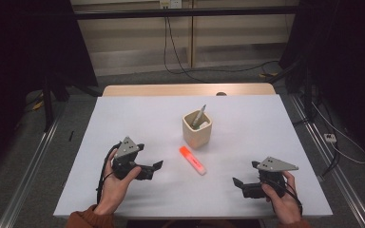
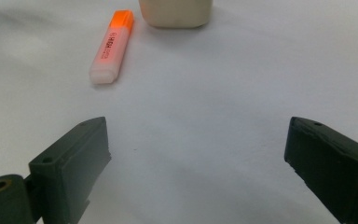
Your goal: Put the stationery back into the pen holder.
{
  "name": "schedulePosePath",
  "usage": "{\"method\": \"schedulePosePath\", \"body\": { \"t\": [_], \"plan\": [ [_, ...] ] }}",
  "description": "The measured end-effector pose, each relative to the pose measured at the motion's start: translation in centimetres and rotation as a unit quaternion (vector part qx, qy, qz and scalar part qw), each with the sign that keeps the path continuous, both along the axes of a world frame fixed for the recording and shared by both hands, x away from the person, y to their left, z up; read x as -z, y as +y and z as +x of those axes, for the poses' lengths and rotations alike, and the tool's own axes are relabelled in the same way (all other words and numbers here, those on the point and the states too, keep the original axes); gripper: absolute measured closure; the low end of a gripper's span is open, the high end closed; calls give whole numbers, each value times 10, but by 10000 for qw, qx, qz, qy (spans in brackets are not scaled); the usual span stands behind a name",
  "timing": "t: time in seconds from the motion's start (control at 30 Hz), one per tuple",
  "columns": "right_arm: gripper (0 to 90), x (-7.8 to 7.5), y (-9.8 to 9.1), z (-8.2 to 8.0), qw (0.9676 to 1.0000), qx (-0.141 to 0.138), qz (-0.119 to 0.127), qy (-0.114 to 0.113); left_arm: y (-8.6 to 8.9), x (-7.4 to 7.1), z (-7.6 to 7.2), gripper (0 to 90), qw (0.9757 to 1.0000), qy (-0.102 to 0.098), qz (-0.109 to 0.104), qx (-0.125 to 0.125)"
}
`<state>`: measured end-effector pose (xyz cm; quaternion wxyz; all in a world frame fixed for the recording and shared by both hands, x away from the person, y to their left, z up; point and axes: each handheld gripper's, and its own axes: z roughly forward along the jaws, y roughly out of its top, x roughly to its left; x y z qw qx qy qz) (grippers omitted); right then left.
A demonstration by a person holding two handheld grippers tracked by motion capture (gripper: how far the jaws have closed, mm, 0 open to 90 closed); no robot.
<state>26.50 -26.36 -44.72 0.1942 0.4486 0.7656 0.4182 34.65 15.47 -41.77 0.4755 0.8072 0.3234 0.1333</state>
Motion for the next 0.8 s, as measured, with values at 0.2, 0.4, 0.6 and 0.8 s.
{"method": "schedulePosePath", "body": {
  "t": [0.2,0.4,0.6,0.8],
  "plan": [
    [62,-2,3,2,9999,10,100,8,13,6,-9,64,9999,-2,106,-99],
    [66,-8,9,6,9999,6,60,-83,26,11,-18,64,9998,11,154,-149],
    [66,-11,19,13,9999,-77,69,-83,38,13,-25,67,9994,-83,-57,-326],
    [76,-14,31,21,9999,-103,23,-34,36,18,-32,67,9998,-76,-20,-160]
  ]
}}
